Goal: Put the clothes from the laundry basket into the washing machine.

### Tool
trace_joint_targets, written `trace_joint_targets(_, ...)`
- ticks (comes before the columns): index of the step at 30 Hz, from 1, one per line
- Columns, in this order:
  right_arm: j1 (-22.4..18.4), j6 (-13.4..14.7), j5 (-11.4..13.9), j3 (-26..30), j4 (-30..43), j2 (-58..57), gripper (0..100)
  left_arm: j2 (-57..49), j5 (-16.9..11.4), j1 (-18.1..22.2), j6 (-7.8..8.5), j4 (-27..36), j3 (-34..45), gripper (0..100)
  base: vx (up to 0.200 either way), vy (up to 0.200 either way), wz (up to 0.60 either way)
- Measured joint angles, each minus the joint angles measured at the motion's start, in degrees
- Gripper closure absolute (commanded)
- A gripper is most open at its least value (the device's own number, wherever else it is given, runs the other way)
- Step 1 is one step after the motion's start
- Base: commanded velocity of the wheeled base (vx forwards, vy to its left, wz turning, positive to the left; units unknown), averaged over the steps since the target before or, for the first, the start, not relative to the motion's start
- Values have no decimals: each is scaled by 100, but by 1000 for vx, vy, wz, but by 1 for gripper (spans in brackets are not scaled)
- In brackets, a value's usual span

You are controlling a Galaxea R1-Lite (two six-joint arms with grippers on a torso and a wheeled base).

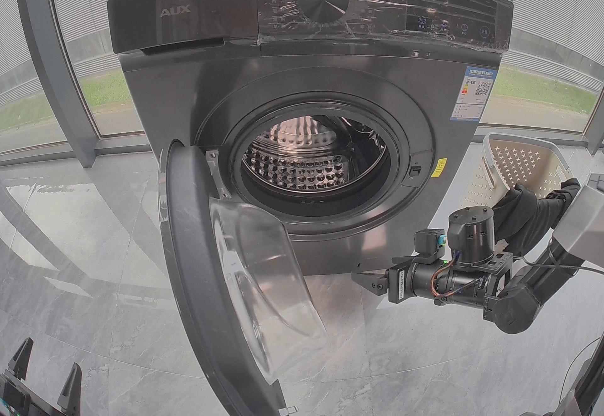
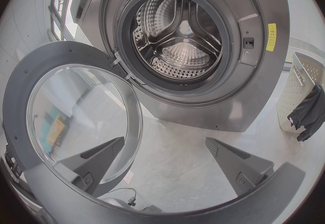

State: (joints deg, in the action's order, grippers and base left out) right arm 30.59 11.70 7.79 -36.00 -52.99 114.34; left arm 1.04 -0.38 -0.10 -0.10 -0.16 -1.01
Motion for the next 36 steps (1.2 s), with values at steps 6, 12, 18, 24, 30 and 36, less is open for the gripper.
trace_joint_targets(6, 67, 23, 6, -308, 9, 262, 0, 0, 9, 2, 0, 0, 0, 0, 0, 0, 0)
trace_joint_targets(12, 480, 45, -5, -427, -210, 485, 0, 0, 9, 0, -1, 0, 0, 0, 0, 0, 0)
trace_joint_targets(18, 769, 168, -11, -440, -378, 621, 0, 0, 2, 0, 0, 0, 0, 0, 0, 0, 0)
trace_joint_targets(24, 802, 263, 52, -452, -492, 631, 0, 0, 2, 0, 2, 0, 0, 0, 0, 0, 0)
trace_joint_targets(30, 712, 247, 74, -641, -486, 661, 0, 0, 5, 0, 0, 0, 0, 0, -200, 0, 0)
trace_joint_targets(36, 601, 239, 156, -857, -399, 794, 0, 0, 13, 0, 7, 0, 0, 0, -100, 0, 0)
